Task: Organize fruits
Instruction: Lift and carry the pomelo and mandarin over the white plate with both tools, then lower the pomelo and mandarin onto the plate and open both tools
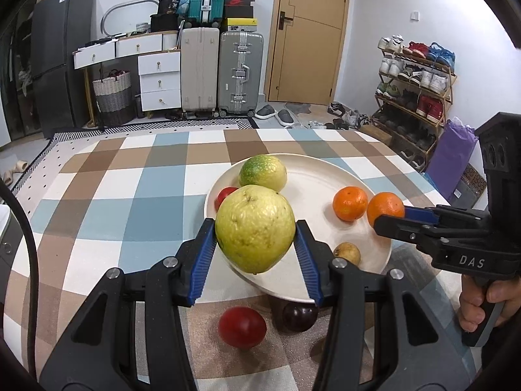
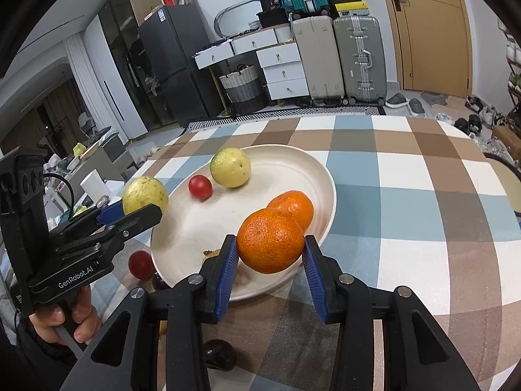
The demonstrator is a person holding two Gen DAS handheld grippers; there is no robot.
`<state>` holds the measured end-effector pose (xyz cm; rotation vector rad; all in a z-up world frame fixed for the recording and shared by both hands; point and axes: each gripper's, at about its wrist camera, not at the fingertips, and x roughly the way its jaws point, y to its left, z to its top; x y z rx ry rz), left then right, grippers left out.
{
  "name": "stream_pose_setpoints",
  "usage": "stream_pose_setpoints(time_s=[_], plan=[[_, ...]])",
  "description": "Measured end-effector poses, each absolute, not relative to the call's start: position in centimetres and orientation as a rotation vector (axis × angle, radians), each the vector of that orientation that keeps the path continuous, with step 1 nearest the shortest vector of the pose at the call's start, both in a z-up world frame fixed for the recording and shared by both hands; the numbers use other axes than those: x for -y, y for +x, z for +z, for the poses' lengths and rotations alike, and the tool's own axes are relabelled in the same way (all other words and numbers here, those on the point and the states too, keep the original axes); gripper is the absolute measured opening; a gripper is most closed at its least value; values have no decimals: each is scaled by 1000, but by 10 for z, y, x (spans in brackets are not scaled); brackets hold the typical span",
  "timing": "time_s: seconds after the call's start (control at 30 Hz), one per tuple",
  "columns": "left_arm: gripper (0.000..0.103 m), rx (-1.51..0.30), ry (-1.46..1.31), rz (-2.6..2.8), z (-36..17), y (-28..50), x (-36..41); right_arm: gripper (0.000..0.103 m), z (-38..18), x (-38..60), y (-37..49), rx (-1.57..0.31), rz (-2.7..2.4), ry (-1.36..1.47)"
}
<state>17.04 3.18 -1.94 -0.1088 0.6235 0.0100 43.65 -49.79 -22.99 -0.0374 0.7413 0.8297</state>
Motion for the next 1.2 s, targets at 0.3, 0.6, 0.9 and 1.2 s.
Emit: stream_pose_setpoints(time_s=[0.3, 0.6, 0.9, 1.2], plan=[[46, -634, -102, 7, -20, 173, -30, 41, -234, 485, 435, -734, 829, -83], [46, -637, -110, 12, -22, 174, -32, 48, -231, 489, 434, -715, 812, -81], [46, -623, -100, 4, -21, 171, -31, 53, -232, 495, 431, -709, 796, -73], [71, -633, -99, 7, -21, 162, -29, 77, -229, 505, 428, -687, 781, -59]])
